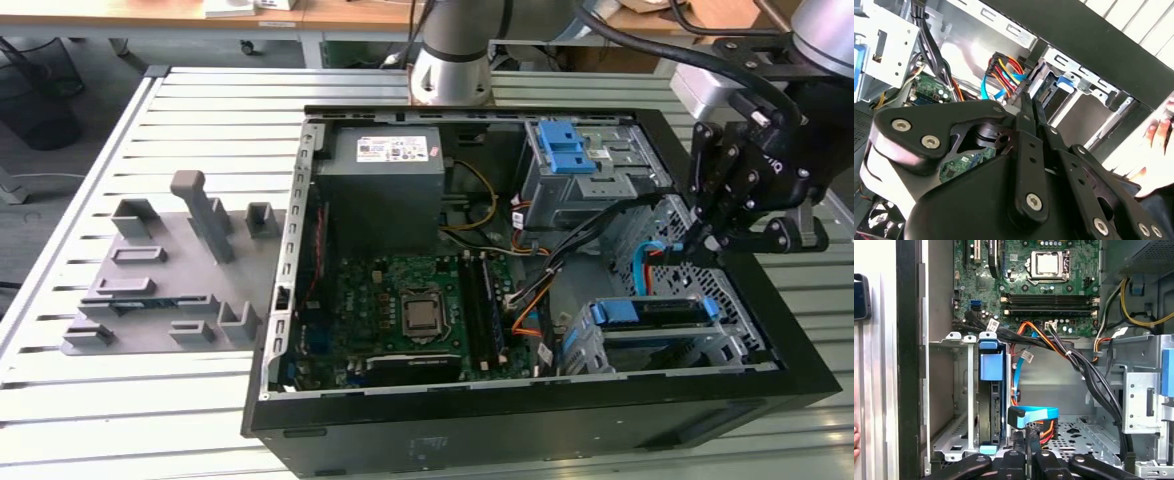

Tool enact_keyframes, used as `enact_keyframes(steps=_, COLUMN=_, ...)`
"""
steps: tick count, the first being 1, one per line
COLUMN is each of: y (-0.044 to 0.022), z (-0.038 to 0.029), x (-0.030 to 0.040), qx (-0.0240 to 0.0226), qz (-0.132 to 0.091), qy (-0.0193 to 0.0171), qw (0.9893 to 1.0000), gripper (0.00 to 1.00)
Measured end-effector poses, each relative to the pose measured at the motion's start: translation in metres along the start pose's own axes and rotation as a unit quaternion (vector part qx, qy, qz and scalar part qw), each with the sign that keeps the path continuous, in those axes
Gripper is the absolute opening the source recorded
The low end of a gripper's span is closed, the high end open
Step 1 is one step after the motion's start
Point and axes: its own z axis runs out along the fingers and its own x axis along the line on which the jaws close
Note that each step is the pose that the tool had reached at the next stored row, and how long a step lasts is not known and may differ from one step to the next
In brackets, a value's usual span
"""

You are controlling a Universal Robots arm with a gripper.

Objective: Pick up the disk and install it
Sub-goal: 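Insert the first disk wire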

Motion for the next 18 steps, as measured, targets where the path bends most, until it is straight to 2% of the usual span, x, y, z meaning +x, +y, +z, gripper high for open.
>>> enact_keyframes(steps=1, y=-0.0001, z=0.0002, x=-0.0012, qx=0.0, qz=0.0, qy=0.0029, qw=1.0, gripper=0.18)
enact_keyframes(steps=2, y=-0.0001, z=0.0001, x=-0.0025, qx=0.0001, qz=0.0, qy=0.0048, qw=1.0, gripper=0.18)
enact_keyframes(steps=5, y=-0.0001, z=0.0001, x=-0.0067, qx=0.0001, qz=0.0, qy=0.0077, qw=1.0, gripper=0.19)
enact_keyframes(steps=6, y=-0.0001, z=0.0, x=-0.0079, qx=0.0001, qz=0.0, qy=0.0085, qw=1.0, gripper=0.25)
enact_keyframes(steps=7, y=-0.0001, z=0.0, x=-0.0093, qx=0.0, qz=0.0, qy=0.0099, qw=1.0, gripper=0.25)
enact_keyframes(steps=11, y=-0.0007, z=0.0002, x=-0.0126, qx=-0.0011, qz=0.0, qy=0.0212, qw=0.9998, gripper=0.25)
enact_keyframes(steps=12, y=-0.0007, z=0.0003, x=-0.0132, qx=-0.0013, qz=0.0, qy=0.0227, qw=0.9997, gripper=0.25)
enact_keyframes(steps=14, y=-0.0008, z=0.001, x=-0.0145, qx=-0.0018, qz=0.0, qy=0.0246, qw=0.9997, gripper=0.25)
enact_keyframes(steps=18, y=-0.0009, z=0.0037, x=-0.0171, qx=-0.0022, qz=0.004, qy=0.0248, qw=0.9997, gripper=0.25)
